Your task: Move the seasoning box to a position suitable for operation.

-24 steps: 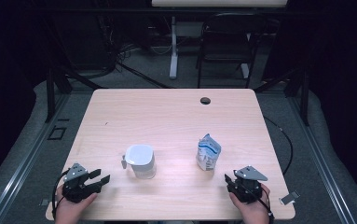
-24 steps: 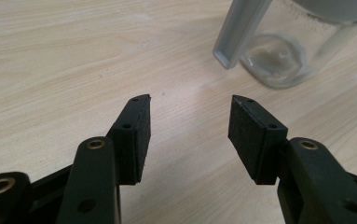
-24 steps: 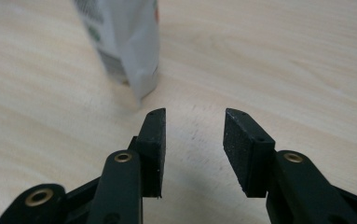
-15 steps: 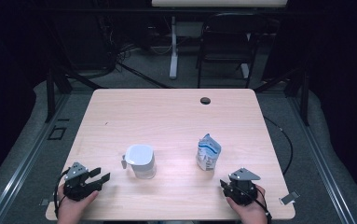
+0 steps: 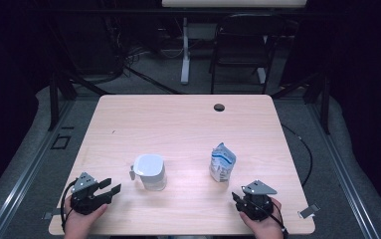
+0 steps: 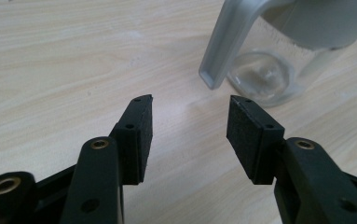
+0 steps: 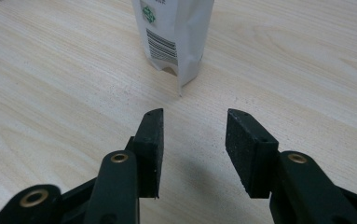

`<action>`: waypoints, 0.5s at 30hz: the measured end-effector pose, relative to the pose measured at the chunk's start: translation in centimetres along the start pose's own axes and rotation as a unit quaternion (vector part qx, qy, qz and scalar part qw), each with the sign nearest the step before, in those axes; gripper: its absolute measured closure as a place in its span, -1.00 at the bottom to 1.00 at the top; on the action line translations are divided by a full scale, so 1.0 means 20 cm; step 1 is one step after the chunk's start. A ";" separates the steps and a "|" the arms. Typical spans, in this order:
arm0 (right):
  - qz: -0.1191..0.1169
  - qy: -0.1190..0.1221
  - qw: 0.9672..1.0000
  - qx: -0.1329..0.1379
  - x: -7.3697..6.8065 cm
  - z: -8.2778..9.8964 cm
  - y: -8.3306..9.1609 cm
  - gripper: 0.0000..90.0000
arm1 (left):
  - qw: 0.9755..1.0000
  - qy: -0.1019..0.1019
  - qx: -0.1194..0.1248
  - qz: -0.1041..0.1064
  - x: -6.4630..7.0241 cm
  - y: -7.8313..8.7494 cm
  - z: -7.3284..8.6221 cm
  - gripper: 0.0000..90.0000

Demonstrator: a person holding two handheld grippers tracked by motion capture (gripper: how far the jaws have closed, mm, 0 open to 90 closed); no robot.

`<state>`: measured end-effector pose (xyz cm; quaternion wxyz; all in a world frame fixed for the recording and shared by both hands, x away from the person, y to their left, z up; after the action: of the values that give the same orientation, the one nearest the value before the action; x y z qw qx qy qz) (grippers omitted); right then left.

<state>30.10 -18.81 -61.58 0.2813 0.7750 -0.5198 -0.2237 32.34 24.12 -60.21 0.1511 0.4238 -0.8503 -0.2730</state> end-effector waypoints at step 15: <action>-0.004 -0.027 0.999 0.016 0.05 0.01 0.03 0.27 | 0.999 -0.030 -0.006 0.011 0.08 -0.17 -0.15 0.24</action>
<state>29.95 -19.85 -61.33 0.2538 0.7752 -0.5273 -0.2379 34.96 20.14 -59.79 0.1310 0.4049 -0.8577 -0.2885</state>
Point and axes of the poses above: each handheld gripper's, and its own axes: y roughly backward along the jaws, z roughly out of its underside, x roughly to its right, the point moved 8 cm from there along -y, roughly forward along the jaws, and after that the axes turned 8 degrees about -y, right-handed, at the moved point
